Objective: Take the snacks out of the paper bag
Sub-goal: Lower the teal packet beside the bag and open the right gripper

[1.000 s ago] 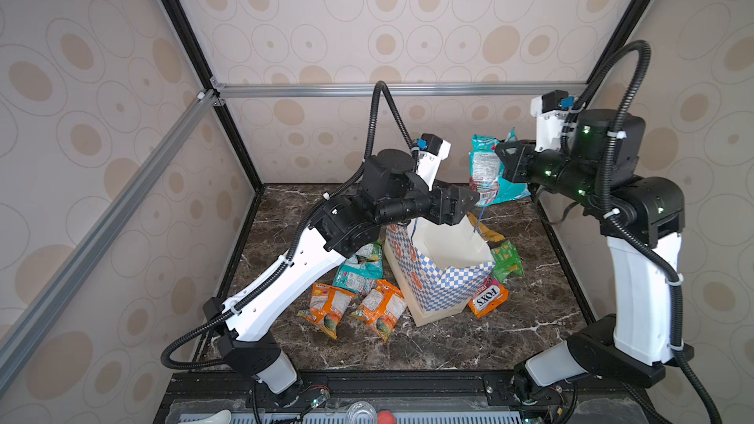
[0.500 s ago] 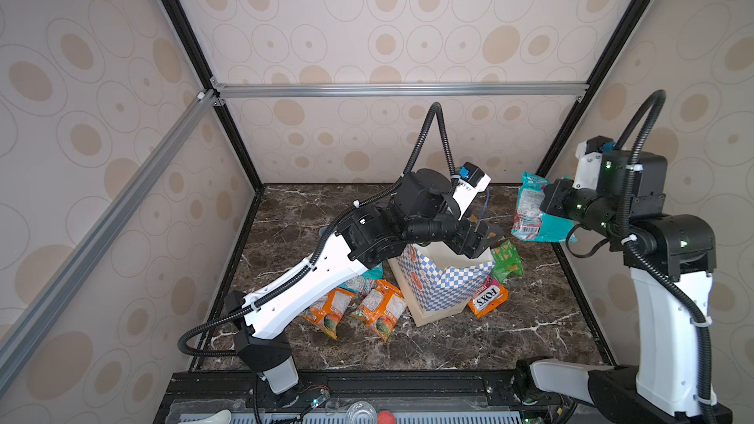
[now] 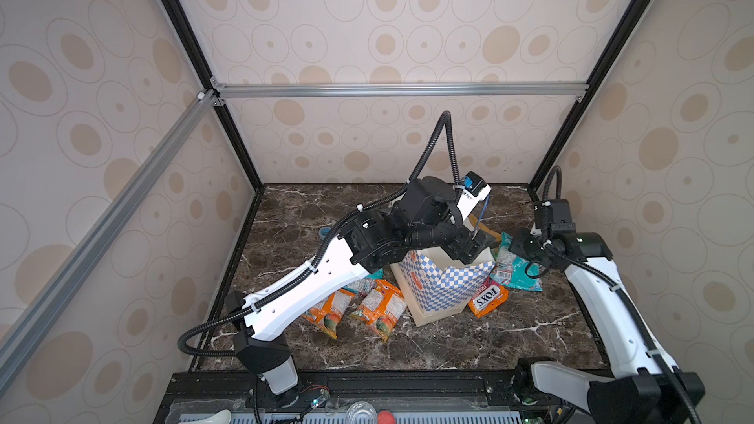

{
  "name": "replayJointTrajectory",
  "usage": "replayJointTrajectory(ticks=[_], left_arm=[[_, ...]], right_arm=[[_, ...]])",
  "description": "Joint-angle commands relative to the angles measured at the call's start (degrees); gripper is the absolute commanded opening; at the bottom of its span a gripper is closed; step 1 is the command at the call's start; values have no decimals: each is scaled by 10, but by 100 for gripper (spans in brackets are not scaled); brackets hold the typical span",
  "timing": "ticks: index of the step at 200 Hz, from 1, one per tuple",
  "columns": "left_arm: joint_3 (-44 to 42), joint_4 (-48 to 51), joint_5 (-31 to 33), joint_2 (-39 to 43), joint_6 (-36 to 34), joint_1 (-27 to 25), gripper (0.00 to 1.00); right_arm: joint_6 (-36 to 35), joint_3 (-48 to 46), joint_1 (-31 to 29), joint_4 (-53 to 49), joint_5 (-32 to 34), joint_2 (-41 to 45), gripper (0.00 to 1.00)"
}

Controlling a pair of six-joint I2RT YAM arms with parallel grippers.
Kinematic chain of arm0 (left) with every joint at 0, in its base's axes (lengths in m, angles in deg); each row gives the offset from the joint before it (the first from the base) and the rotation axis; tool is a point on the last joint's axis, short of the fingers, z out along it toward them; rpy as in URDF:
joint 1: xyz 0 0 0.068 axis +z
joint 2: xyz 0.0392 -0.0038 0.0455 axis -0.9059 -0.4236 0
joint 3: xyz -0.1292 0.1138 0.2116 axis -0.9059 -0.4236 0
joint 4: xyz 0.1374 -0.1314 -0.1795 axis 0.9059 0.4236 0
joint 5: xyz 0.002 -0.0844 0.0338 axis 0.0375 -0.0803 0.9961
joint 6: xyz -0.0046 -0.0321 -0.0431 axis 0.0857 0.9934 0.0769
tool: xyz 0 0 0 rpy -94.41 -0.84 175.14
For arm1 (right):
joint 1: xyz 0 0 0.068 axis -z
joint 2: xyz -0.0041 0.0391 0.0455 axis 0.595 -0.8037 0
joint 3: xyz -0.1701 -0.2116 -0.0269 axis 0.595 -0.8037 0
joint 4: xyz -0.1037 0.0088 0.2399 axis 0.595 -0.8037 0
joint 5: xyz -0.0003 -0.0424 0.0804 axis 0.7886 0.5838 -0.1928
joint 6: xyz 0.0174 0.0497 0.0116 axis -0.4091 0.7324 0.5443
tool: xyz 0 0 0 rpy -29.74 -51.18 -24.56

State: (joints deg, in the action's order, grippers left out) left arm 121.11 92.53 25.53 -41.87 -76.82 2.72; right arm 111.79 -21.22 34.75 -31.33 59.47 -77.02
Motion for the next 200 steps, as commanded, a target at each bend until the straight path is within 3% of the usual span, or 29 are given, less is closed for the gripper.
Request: replayJointTrajectory(ticks=[1, 24, 70, 94, 122, 160, 200], left_arm=[[-20, -32, 52, 38, -16, -6, 88], [-47, -58, 108, 62, 3, -5, 88], [-135, -147, 213, 127, 30, -5, 91], [-171, -159, 266, 151, 50, -2, 92], [-213, -170, 295, 177, 78, 4, 92], [-272, -195, 345, 221, 132, 17, 92], [-343, -210, 415, 283, 166, 51, 97]], right_arm=[[32, -4, 2, 159, -126, -55, 0], [60, -10, -3, 249, -219, -110, 4], [52, -6, -30, 314, -254, -178, 12], [44, -6, -43, 327, -277, -201, 27], [42, 7, -54, 322, -299, -221, 29], [40, 33, -59, 276, -266, -197, 33], [-6, 57, -57, 198, -163, -103, 48]])
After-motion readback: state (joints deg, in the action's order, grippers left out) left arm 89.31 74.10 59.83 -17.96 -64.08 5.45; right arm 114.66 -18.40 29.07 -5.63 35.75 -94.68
